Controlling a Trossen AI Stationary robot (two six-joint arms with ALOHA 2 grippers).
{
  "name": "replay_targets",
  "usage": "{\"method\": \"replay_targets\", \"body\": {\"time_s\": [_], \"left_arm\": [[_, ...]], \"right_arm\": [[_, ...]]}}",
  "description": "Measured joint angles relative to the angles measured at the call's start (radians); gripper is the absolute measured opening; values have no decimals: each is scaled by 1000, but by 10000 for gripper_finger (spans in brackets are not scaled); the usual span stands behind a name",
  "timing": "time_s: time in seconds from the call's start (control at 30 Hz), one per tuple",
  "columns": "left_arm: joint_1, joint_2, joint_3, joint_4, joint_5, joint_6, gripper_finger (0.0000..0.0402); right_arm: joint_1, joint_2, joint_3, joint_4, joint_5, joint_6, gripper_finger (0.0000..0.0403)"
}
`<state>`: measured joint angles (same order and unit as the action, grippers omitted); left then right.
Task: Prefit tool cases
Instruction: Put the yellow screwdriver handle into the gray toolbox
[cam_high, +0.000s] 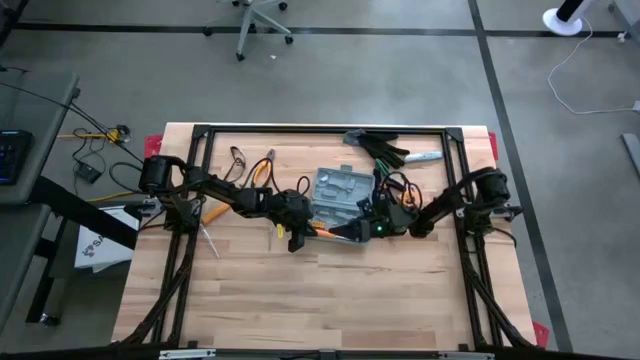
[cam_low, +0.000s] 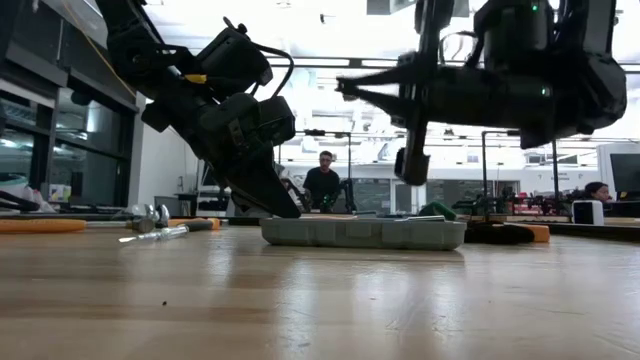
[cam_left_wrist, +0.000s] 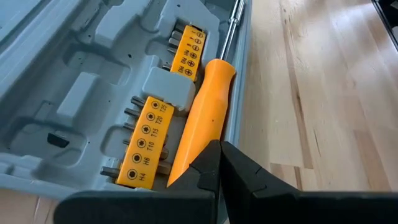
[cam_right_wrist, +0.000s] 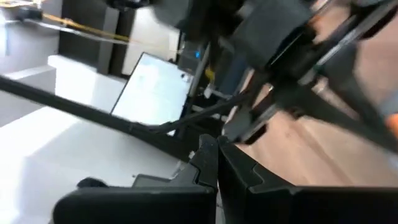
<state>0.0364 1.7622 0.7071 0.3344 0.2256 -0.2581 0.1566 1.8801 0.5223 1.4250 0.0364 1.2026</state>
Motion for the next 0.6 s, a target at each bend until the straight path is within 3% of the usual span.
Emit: {"method": "replay_targets", "body": {"time_s": [0.17,0.37,0.5,0.6], "left_arm": [[0,0,0,0,-1,0,2],[2,1,0,2,-20,-1,2],[2,1,0,3,-22,-1,2],[1,-2,0,4,-19,-7,2]], "right_arm": [[44,20,38,-234,18,-1,0],[12,76,3,-77,31,32,0],[6,29,7,-72,28,0,0],[9,-21,6,-193,31,-32,0]]}}
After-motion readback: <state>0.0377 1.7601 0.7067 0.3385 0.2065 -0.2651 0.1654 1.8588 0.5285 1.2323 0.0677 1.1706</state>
